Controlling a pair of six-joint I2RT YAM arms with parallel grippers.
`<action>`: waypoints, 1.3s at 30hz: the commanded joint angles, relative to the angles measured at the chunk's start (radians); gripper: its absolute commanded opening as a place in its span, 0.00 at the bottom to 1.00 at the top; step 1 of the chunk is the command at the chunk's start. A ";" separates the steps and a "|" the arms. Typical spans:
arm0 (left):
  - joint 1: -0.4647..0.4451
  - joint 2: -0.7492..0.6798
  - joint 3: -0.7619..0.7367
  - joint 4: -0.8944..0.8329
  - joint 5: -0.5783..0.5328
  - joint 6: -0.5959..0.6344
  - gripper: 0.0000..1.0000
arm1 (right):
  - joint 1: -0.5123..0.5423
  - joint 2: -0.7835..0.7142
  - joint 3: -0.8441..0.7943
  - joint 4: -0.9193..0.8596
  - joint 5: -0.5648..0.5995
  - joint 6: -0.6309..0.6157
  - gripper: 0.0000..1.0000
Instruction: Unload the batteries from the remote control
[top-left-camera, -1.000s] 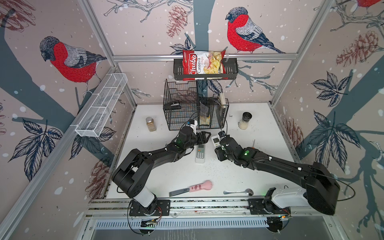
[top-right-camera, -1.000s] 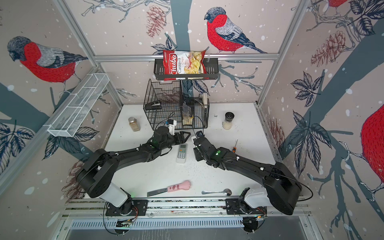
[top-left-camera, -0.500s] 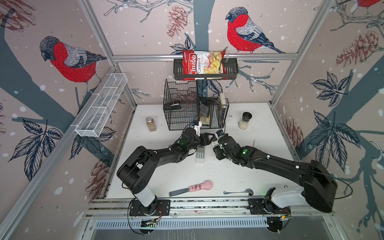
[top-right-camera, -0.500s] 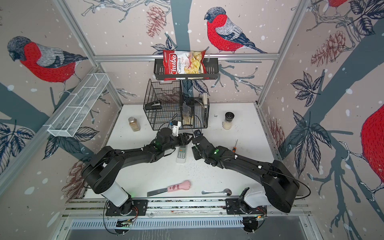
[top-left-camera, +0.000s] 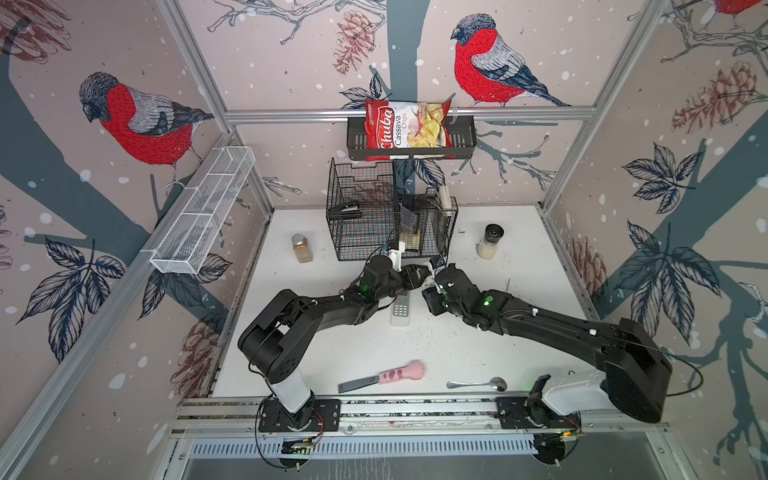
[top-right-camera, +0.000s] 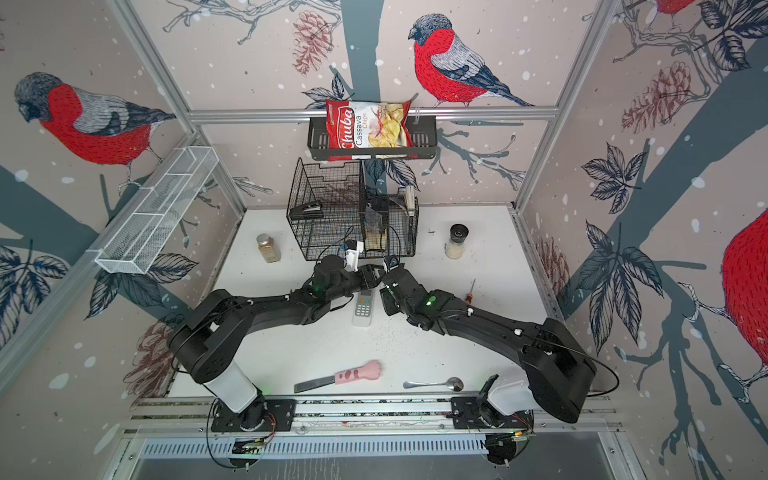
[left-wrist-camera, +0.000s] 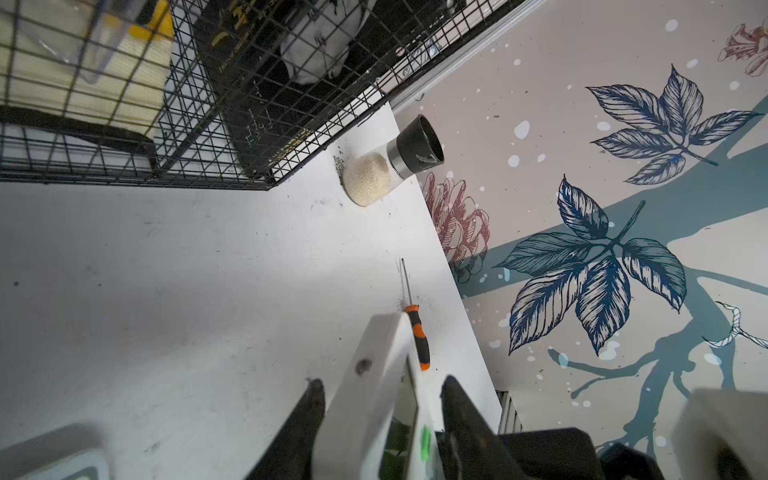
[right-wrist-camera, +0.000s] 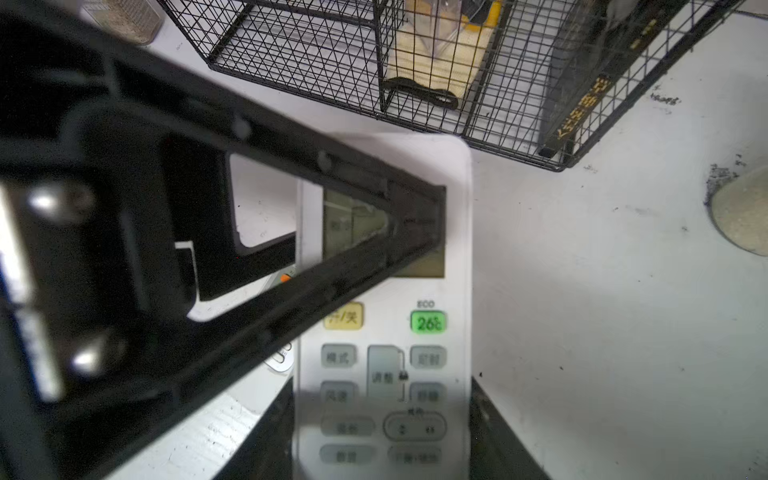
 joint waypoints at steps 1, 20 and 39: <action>-0.001 0.007 0.002 0.097 0.027 -0.025 0.38 | 0.002 0.010 0.013 0.045 0.008 -0.019 0.32; 0.004 0.040 -0.019 0.233 0.034 -0.102 0.04 | 0.002 0.002 0.010 0.076 0.018 -0.034 0.49; 0.083 -0.122 -0.144 0.427 -0.021 -0.122 0.00 | -0.038 -0.185 -0.103 0.235 -0.174 0.065 0.89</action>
